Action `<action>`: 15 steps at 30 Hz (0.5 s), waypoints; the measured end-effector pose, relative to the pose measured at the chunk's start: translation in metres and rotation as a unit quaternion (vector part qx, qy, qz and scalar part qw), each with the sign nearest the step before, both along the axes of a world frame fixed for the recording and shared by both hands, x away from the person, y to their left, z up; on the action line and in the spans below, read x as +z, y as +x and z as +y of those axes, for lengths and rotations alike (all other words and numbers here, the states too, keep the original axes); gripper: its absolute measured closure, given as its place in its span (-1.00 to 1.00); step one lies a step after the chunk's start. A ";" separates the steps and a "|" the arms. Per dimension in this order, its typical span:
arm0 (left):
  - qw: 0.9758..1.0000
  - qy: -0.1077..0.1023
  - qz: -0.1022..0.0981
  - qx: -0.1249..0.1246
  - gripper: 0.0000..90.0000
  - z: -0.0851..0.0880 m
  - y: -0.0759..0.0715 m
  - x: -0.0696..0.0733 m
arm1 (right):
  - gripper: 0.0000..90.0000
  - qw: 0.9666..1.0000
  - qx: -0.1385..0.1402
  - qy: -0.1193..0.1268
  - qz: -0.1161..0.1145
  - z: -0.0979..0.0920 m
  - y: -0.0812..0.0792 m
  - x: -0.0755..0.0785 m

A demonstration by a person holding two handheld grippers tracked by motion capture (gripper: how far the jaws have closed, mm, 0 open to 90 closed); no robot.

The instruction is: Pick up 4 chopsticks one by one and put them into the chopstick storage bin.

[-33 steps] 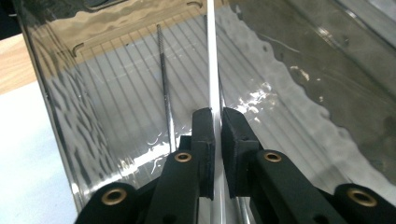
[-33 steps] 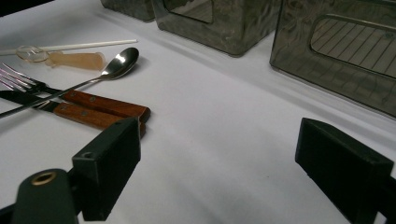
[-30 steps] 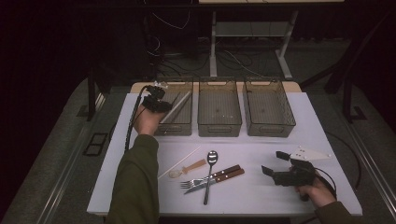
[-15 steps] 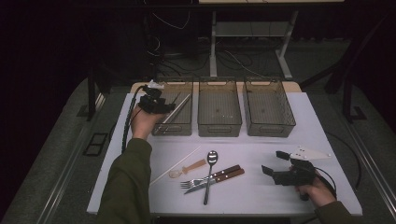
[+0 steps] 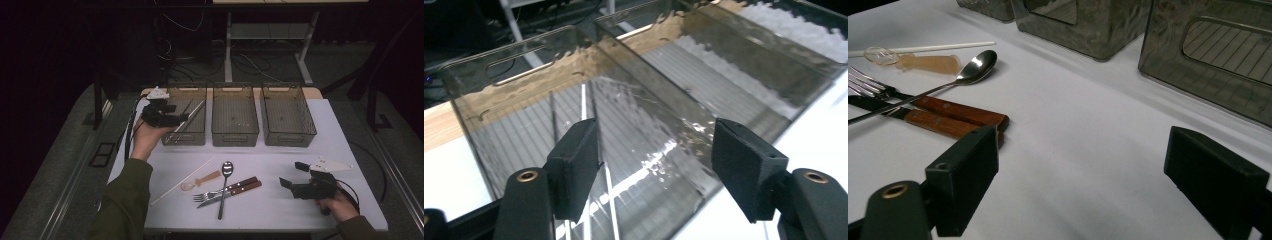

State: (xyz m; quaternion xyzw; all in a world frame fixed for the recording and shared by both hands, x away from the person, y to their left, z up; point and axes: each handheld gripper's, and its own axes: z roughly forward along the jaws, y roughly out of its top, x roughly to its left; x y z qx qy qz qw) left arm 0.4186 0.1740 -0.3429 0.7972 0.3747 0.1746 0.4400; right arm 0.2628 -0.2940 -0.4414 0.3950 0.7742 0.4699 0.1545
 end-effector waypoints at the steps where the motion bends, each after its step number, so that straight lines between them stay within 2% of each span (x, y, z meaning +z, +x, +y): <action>1: 1.000 0.001 -0.001 -0.002 -0.26 0.000 -0.003 0.000 | -0.68 1.000 -0.001 0.000 0.000 0.000 0.000 0.000; 15: 1.000 -0.011 -0.012 -0.018 -0.43 0.001 -0.051 -0.016 | -0.68 1.000 0.000 -0.002 0.001 0.000 0.000 0.000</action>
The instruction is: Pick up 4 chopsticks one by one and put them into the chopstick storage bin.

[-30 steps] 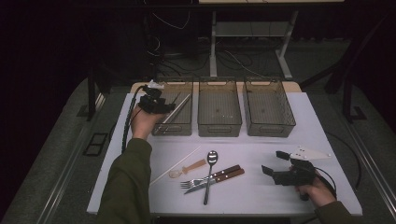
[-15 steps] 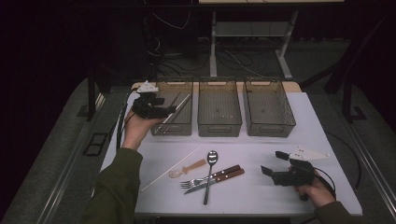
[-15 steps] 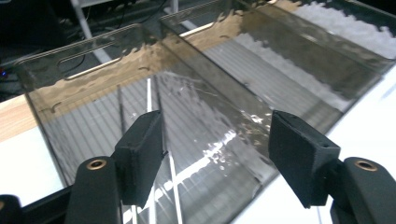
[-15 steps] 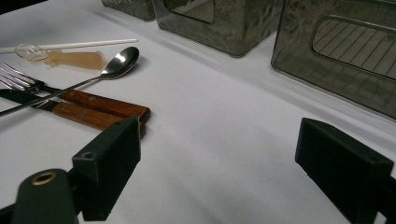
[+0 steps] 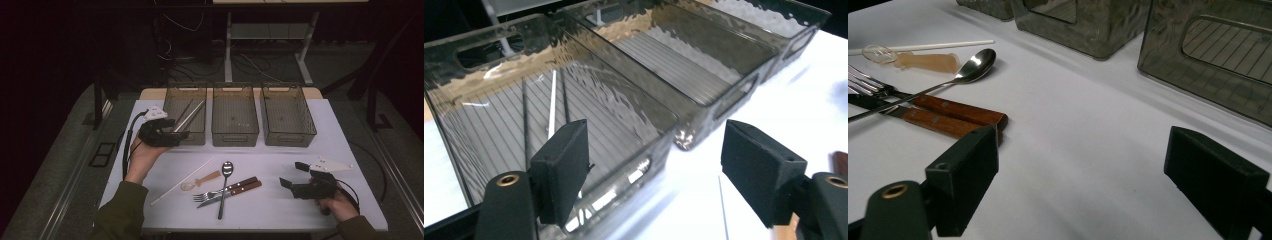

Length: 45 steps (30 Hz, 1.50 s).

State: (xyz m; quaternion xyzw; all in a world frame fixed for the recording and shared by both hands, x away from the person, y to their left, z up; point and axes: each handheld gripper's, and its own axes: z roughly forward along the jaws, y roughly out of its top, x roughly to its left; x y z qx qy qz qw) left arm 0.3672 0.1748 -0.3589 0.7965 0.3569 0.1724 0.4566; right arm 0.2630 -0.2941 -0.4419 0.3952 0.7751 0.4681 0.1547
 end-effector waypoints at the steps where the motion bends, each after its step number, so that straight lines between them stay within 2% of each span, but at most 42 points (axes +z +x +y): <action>1: 1.000 -0.001 -0.001 -0.002 -0.43 0.000 -0.003 -0.001 | -0.68 1.000 0.000 0.000 0.000 0.000 0.000 0.000; 8: 1.000 -0.003 -0.006 -0.007 -0.46 0.001 -0.023 -0.017 | -0.68 1.000 -0.001 -0.003 -0.001 0.000 0.001 -0.001; 12: 1.000 0.009 -0.002 -0.007 -0.48 0.002 -0.034 -0.026 | -0.68 1.000 -0.001 -0.001 0.002 0.000 0.000 0.000; 19: 1.000 0.008 0.001 -0.002 -0.47 0.010 -0.051 -0.037 | -0.68 1.000 -0.001 -0.002 0.000 0.000 0.000 0.000; 23: 1.000 0.008 0.010 -0.003 -0.46 0.013 -0.059 -0.043 | -0.68 1.000 0.000 -0.003 -0.001 0.000 0.000 0.000; 29: 1.000 0.020 0.018 -0.015 -0.38 0.014 -0.070 -0.053 | -0.68 1.000 -0.001 -0.003 -0.001 0.000 0.000 0.000; 35: 0.999 0.032 0.032 -0.021 -0.20 0.018 -0.081 -0.061 | -0.68 1.000 0.000 -0.005 -0.001 0.001 0.000 0.000; 39: 0.998 0.045 0.040 -0.026 0.05 0.021 -0.084 -0.066 | -0.68 1.000 0.000 -0.005 -0.002 0.001 0.000 0.000; 40: 0.998 0.041 0.045 -0.026 0.11 0.021 -0.084 -0.068 | -0.68 1.000 0.000 -0.005 -0.002 0.001 0.000 0.000; 45: 0.996 0.054 0.065 -0.041 0.37 0.020 -0.082 -0.075 | -0.68 1.000 -0.001 -0.005 -0.002 0.001 0.000 0.000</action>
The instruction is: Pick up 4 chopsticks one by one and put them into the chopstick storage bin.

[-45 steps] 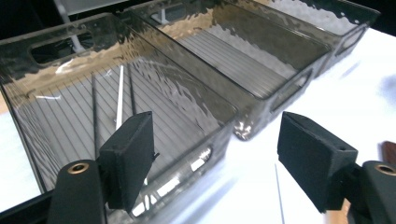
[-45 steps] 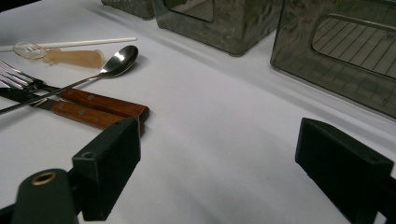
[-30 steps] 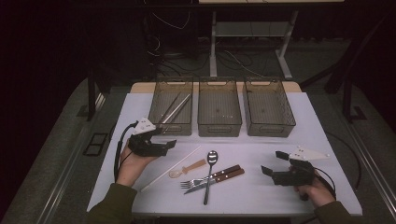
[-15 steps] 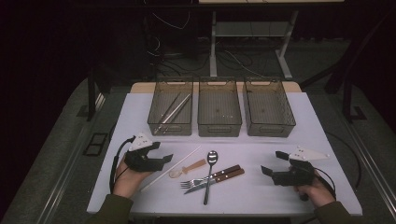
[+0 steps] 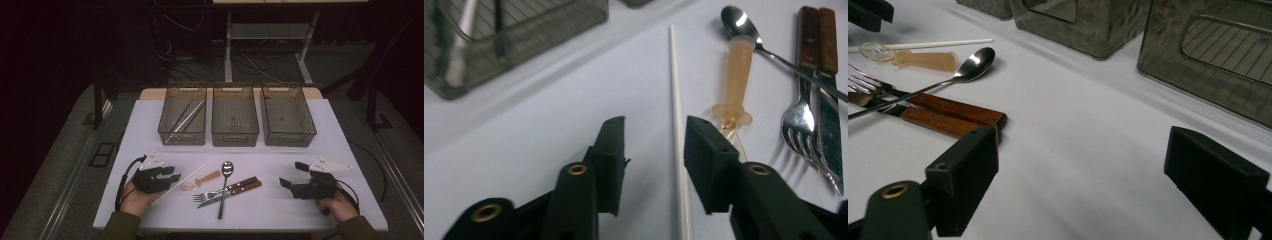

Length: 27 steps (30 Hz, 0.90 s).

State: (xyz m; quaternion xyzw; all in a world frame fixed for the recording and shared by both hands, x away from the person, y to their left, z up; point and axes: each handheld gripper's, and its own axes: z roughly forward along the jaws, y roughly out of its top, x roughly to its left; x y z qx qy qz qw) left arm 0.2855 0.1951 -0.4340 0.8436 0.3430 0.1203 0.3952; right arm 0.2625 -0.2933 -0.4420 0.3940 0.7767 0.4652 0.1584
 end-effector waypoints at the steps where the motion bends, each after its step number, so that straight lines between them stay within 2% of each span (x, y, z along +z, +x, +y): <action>1: 1.000 0.000 0.005 -0.002 0.42 -0.001 0.000 -0.001 | -0.68 1.000 0.000 0.000 0.000 0.000 0.000 0.000; 5: 1.000 0.000 0.016 -0.011 0.55 -0.002 0.001 -0.003 | -0.68 1.000 0.000 0.001 0.001 0.000 0.000 0.000; 8: 0.999 -0.008 0.026 -0.017 0.62 -0.003 0.001 -0.004 | -0.68 1.000 0.000 0.000 0.000 0.000 0.000 0.000; 13: 0.999 -0.006 0.041 -0.024 0.72 -0.006 0.002 -0.006 | -0.68 1.000 0.000 0.001 0.001 0.000 0.000 0.000; 16: 0.998 0.003 0.050 -0.028 0.77 -0.006 0.003 -0.008 | -0.68 1.000 0.000 0.001 0.000 0.000 0.000 0.000; 22: 0.998 0.017 0.057 -0.037 0.82 -0.009 0.004 -0.011 | -0.68 1.000 0.000 0.002 0.001 0.000 0.000 0.000; 27: 0.998 0.017 0.055 -0.025 0.83 -0.011 0.001 -0.012 | -0.68 1.000 0.000 0.002 0.001 0.000 0.000 0.000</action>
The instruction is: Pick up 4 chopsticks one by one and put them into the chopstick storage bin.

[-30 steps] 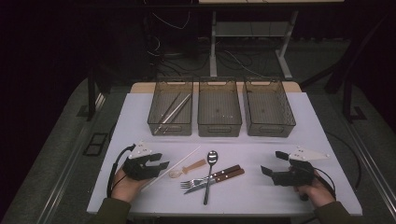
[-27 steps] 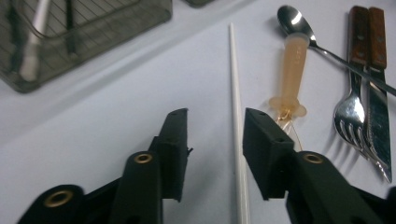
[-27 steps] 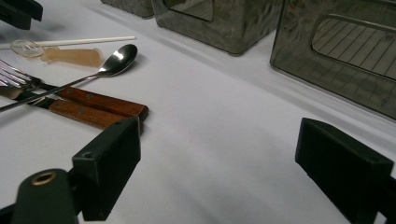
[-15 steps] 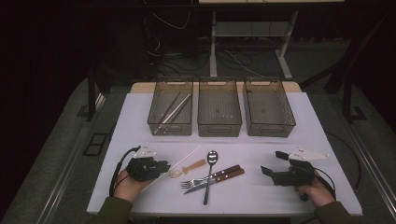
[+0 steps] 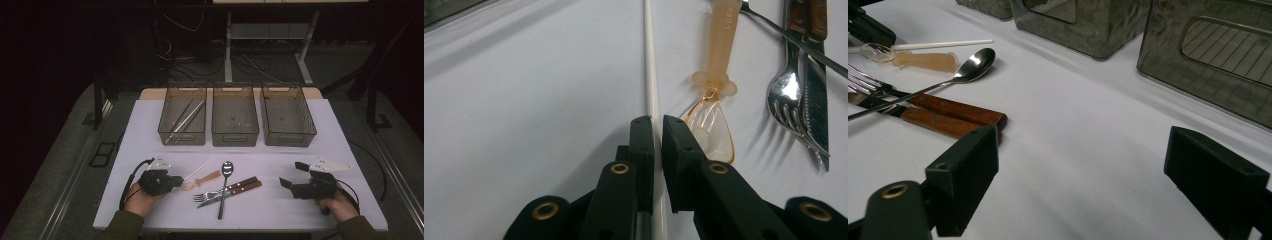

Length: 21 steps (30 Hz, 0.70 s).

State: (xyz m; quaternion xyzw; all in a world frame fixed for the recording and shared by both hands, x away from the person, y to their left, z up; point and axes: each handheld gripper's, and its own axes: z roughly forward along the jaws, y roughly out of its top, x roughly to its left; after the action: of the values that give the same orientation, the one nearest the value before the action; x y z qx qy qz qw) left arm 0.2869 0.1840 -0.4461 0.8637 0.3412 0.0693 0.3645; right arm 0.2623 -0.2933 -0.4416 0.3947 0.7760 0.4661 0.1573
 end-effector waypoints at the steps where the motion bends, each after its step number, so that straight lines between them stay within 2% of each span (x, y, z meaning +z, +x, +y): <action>1: 1.000 0.002 -0.002 -0.001 0.83 0.000 0.000 0.000 | -0.68 1.000 0.000 0.000 0.000 0.000 0.000 0.000; 7: 1.000 0.018 -0.010 0.002 0.85 -0.004 -0.003 0.001 | -0.68 1.000 0.000 -0.002 0.000 0.000 0.000 0.000; 11: 0.999 0.036 -0.015 -0.003 0.87 -0.007 -0.003 0.003 | -0.68 1.000 0.000 -0.001 -0.001 0.001 0.000 0.000; 14: 1.000 0.029 -0.009 0.000 0.87 -0.006 -0.002 0.003 | -0.68 1.000 0.000 -0.001 0.000 0.000 0.000 0.000; 21: 1.000 0.030 -0.003 -0.002 0.87 -0.005 0.001 0.005 | -0.68 1.000 0.000 0.000 0.000 0.000 0.000 0.000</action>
State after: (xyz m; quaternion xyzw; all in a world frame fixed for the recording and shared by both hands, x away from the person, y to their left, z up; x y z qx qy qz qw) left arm 0.2878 0.1791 -0.4415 0.8748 0.3357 0.0816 0.3398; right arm 0.2624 -0.2931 -0.4416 0.3943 0.7762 0.4662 0.1571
